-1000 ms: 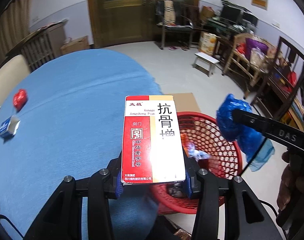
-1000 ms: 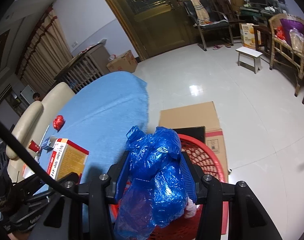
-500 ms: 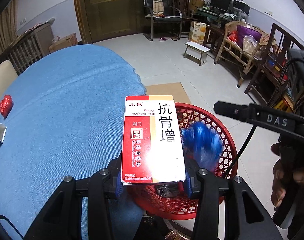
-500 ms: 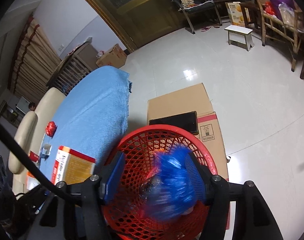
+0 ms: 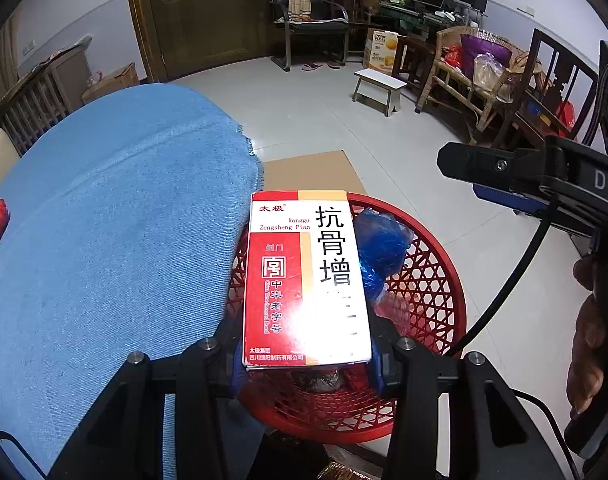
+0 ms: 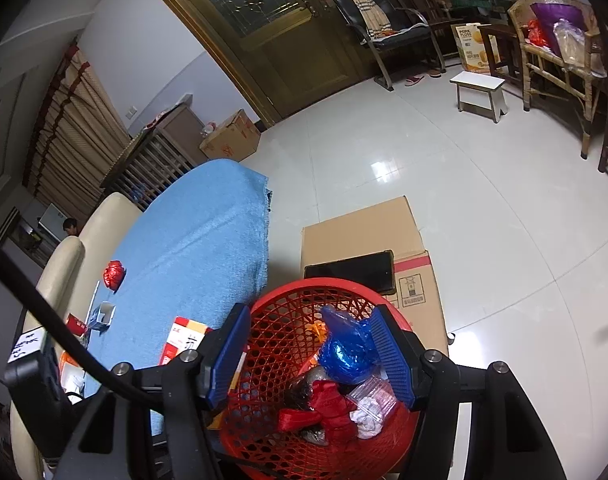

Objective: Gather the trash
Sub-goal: 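Open both tools over the red basket to drop the bag and box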

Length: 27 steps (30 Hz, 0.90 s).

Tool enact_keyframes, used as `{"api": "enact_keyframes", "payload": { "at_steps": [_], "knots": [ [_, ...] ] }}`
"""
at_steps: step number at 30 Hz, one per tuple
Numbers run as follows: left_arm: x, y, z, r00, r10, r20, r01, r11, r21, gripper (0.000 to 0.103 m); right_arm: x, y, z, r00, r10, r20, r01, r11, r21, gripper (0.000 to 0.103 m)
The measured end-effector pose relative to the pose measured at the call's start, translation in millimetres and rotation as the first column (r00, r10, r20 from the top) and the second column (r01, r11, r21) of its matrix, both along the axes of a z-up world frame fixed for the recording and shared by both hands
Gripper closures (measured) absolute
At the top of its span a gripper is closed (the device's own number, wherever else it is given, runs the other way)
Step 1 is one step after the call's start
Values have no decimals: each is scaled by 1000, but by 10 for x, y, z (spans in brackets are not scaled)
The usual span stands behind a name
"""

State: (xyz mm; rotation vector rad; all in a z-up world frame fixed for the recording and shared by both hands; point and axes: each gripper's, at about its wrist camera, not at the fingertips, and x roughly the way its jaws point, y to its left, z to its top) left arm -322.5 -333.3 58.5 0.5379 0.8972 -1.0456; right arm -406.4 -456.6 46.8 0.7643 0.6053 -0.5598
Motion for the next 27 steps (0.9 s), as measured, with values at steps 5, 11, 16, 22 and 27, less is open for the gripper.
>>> {"api": "enact_keyframes", "payload": {
  "at_steps": [5, 11, 16, 22, 27],
  "knots": [
    [51, -22, -25, 1000, 20, -11, -20, 1000, 14, 51, -17, 7, 26, 1000, -3, 7, 3, 1000, -6, 37],
    [36, -44, -67, 1000, 27, 13, -28, 999, 36, 26, -51, -9, 64, 1000, -16, 13, 16, 1000, -16, 37],
    [56, -6, -51, 999, 31, 13, -32, 999, 30, 26, -58, -5, 79, 1000, -20, 11, 20, 1000, -20, 37],
    [134, 105, 9, 998, 57, 13, -58, 998, 11, 26, 8, 50, 96, 1000, -10, 3, 10, 1000, -26, 37],
    [263, 273, 49, 995, 94, 11, -94, 996, -5, 26, 157, 141, 122, 1000, 22, -8, -22, 999, -34, 37]
  ]
}}
